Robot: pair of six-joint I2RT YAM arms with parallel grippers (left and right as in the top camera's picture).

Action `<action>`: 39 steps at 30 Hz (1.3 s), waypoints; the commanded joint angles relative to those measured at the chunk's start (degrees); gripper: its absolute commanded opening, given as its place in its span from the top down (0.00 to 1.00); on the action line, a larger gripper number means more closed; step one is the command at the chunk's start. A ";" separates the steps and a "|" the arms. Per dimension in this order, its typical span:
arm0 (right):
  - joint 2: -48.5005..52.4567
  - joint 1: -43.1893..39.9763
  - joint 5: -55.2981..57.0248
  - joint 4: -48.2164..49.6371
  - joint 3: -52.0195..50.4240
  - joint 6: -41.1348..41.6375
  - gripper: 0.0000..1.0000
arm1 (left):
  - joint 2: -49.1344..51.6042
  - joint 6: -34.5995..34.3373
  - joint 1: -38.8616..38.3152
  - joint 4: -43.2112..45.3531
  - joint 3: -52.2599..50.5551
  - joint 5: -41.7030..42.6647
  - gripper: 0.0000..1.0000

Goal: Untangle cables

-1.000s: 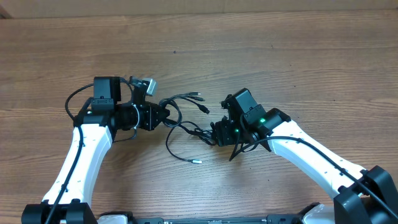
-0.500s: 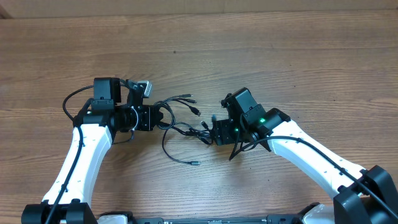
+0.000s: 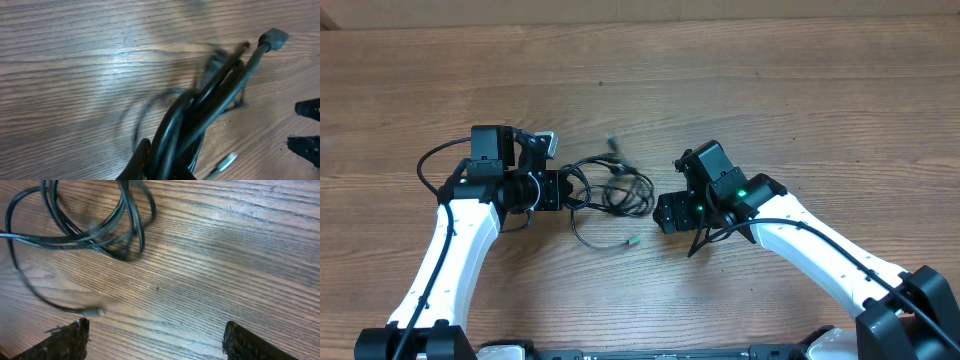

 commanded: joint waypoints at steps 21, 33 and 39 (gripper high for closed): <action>0.39 -0.04 -17.97 12.48 -0.04 -14.60 0.16 | -0.07 23.39 0.24 -4.48 0.11 17.31 0.96; 0.39 -0.04 -25.35 13.90 -0.04 -15.37 0.17 | -0.07 21.92 0.24 -3.76 0.11 19.08 0.96; 0.39 -0.04 -25.11 13.94 -0.04 -15.34 0.16 | -0.07 21.55 0.24 -3.65 0.11 20.26 0.96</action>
